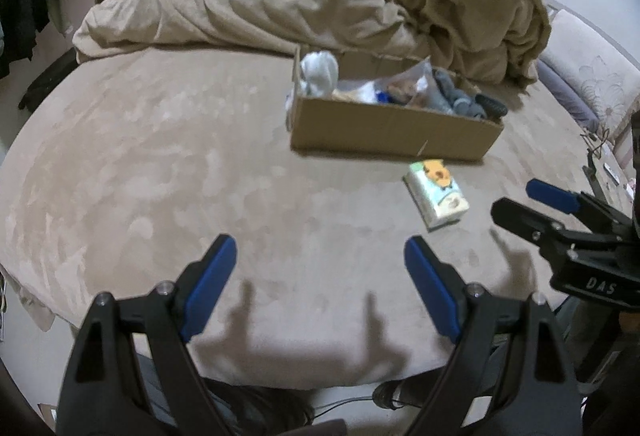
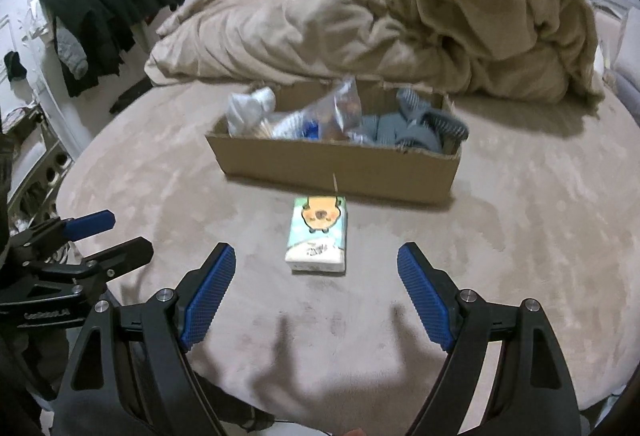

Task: Organize objects
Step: 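Grasp the bear-print tissue pack with the right tool and lift it, then lower the bear-print tissue pack into the box and open the right tool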

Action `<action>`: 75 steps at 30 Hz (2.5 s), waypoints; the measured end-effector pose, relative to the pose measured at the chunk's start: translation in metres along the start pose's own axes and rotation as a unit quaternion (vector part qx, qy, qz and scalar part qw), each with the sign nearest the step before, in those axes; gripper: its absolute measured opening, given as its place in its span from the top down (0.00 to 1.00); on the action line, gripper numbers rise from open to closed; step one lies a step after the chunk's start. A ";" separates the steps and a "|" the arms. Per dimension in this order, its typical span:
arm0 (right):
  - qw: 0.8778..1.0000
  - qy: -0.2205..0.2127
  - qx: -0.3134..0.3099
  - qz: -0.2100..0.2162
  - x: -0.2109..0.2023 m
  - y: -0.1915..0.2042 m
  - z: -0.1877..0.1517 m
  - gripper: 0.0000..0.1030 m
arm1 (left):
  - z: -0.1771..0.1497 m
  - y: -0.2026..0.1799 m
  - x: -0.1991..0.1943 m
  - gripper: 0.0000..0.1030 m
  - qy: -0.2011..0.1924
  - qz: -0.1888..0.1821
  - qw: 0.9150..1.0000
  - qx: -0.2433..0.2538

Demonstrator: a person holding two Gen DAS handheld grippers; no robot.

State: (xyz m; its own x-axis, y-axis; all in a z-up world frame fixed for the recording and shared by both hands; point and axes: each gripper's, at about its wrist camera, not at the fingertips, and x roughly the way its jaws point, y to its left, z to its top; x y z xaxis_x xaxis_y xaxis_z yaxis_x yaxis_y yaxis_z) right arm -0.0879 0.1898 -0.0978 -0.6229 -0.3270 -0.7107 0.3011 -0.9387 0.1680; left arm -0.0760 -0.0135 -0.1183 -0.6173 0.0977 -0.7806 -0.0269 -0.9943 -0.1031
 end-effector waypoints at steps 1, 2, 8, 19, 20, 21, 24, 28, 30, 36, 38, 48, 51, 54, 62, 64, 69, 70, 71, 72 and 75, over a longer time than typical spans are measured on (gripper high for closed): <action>1.000 0.004 0.001 0.001 0.005 -0.001 -0.001 0.17 | 0.000 0.001 0.005 0.15 0.003 0.001 1.000 0.000; 1.000 0.009 0.002 0.001 0.011 -0.002 -0.002 0.17 | 0.000 0.002 0.008 0.15 0.006 0.001 1.000 0.000; 1.000 0.029 0.002 0.004 0.039 -0.004 -0.003 0.17 | 0.000 0.011 0.032 0.15 0.021 0.005 1.000 -0.005; 0.998 0.062 -0.003 0.004 0.083 -0.005 0.002 0.17 | 0.006 0.026 0.068 0.15 0.036 0.010 0.999 -0.019; 0.998 0.064 -0.004 0.004 0.087 -0.005 0.002 0.17 | 0.007 0.027 0.071 0.15 0.036 0.010 0.999 -0.019; 0.998 0.066 -0.005 0.004 0.089 -0.005 0.003 0.18 | 0.008 0.027 0.073 0.15 0.036 0.010 0.999 -0.018; 0.998 0.068 -0.011 -0.002 0.095 -0.003 0.002 0.27 | 0.009 0.028 0.076 0.15 0.035 0.012 0.999 -0.016; 0.998 0.068 -0.008 -0.003 0.095 -0.004 0.004 0.53 | 0.012 0.029 0.073 0.15 0.033 0.011 0.999 -0.018; 0.998 0.069 -0.008 -0.002 0.093 -0.004 0.005 0.53 | 0.014 0.029 0.067 0.15 0.027 0.011 0.999 -0.020; 0.999 0.052 -0.012 -0.001 0.068 -0.001 0.014 0.53 | 0.025 0.027 0.040 0.15 0.003 0.009 1.000 -0.021; 0.999 0.042 -0.012 -0.002 0.059 -0.001 0.019 0.53 | 0.029 0.025 0.031 0.15 -0.002 0.008 1.000 -0.019; 1.000 -0.002 -0.023 -0.012 0.028 -0.007 0.062 0.53 | 0.066 0.020 0.000 0.15 -0.047 0.008 0.999 -0.013; 1.000 -0.013 -0.023 -0.017 0.027 -0.014 0.075 0.53 | 0.078 0.020 0.004 0.15 -0.052 0.007 0.999 -0.013; 0.999 -0.017 -0.021 -0.020 0.033 -0.020 0.086 0.53 | 0.089 0.019 0.014 0.15 -0.049 0.000 0.999 -0.012; 1.000 -0.006 -0.010 -0.028 0.067 -0.037 0.100 0.53 | 0.112 0.010 0.045 0.15 -0.047 -0.003 0.999 -0.001; 0.999 0.000 -0.008 -0.032 0.078 -0.042 0.101 0.53 | 0.116 0.009 0.055 0.15 -0.042 -0.004 0.999 0.000; 0.999 0.008 -0.005 -0.046 0.097 -0.052 0.101 0.53 | 0.119 0.004 0.071 0.15 -0.034 -0.005 0.999 0.003; 0.999 0.010 -0.004 -0.047 0.099 -0.052 0.101 0.53 | 0.119 0.004 0.073 0.15 -0.033 -0.005 0.999 0.003; 0.999 0.012 -0.003 -0.049 0.101 -0.053 0.100 0.53 | 0.119 0.004 0.074 0.15 -0.032 -0.005 0.999 0.002; 0.999 0.013 -0.001 -0.049 0.102 -0.054 0.100 0.53 | 0.119 0.003 0.074 0.15 -0.031 -0.006 0.999 0.003; 0.999 0.008 0.004 -0.052 0.098 -0.054 0.098 0.49 | 0.117 0.002 0.070 0.15 -0.031 -0.006 1.000 0.004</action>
State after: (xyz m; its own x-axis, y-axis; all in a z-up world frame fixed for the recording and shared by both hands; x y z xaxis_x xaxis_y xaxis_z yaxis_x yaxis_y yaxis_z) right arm -0.2364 0.1979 -0.1097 -0.6386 -0.2262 -0.7355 0.2297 -0.9683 0.0983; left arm -0.2112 -0.0141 -0.1015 -0.6638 0.1067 -0.7402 -0.0399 -0.9934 -0.1074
